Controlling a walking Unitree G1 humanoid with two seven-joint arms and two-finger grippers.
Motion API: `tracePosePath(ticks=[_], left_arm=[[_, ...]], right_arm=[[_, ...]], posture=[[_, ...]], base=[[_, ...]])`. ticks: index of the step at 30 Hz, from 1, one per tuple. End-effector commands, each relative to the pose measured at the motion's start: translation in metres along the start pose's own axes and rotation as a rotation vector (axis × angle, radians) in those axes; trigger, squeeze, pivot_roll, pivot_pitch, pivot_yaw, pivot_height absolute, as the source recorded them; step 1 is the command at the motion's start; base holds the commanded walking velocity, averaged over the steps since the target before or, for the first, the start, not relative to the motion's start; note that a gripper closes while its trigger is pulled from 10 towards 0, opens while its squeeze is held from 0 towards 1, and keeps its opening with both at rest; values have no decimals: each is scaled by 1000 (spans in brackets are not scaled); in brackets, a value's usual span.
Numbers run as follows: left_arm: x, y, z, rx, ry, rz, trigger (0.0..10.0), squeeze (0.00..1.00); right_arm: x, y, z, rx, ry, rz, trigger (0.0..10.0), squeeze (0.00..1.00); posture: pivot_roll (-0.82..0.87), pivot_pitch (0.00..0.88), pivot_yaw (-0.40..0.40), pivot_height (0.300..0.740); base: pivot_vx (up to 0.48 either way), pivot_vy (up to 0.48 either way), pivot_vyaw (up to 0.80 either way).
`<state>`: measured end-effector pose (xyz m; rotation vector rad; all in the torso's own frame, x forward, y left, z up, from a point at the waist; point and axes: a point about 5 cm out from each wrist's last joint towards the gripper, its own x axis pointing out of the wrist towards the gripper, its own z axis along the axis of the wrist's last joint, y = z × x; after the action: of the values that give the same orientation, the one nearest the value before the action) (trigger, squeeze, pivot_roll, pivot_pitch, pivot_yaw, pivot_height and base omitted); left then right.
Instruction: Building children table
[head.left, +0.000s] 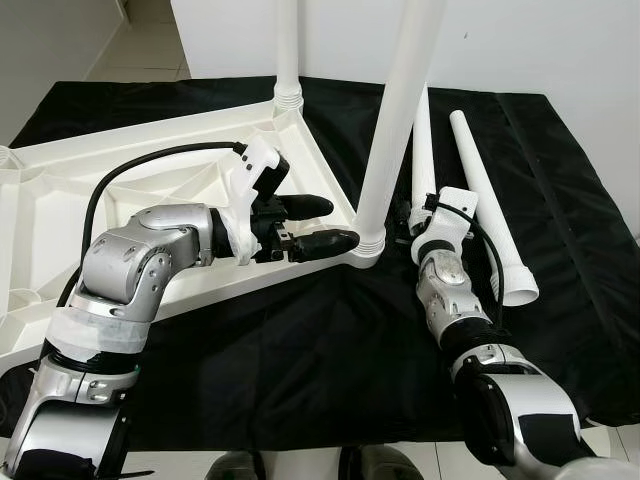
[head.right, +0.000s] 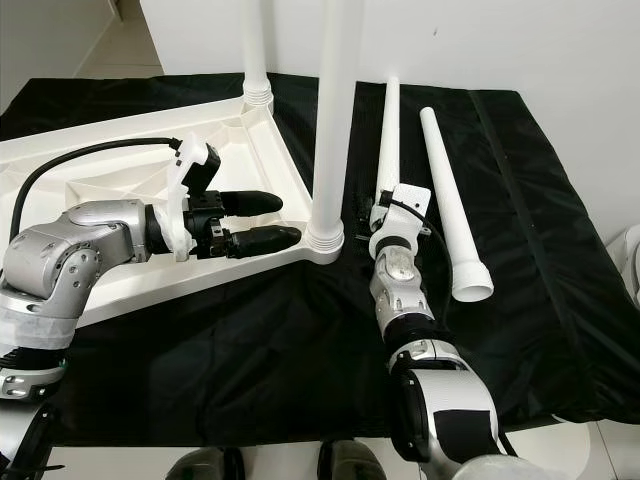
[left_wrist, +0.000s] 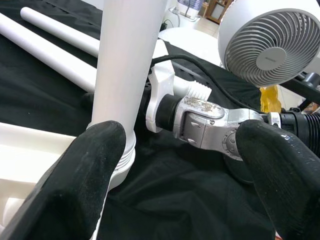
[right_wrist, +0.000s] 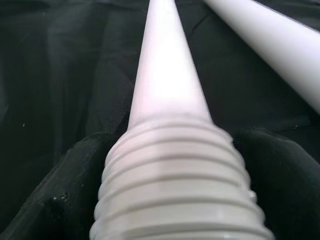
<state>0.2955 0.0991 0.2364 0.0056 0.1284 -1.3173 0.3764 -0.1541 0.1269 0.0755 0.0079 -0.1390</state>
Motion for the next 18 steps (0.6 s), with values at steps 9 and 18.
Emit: tracePosePath(ticks=[9, 18], left_arm=[[-1, -1, 2, 2, -8, 0, 10000, 0], [2, -3, 7, -10, -34, -53, 10000, 0]], right_arm=[[-7, -3, -18, 5, 51, 7, 4353, 0], [-16, -4, -6, 2, -106, -1, 10000, 0]], posture=[[24, 101, 2, 740], [20, 86, 0, 740]], base=[[0, 0, 0], [0, 0, 0]])
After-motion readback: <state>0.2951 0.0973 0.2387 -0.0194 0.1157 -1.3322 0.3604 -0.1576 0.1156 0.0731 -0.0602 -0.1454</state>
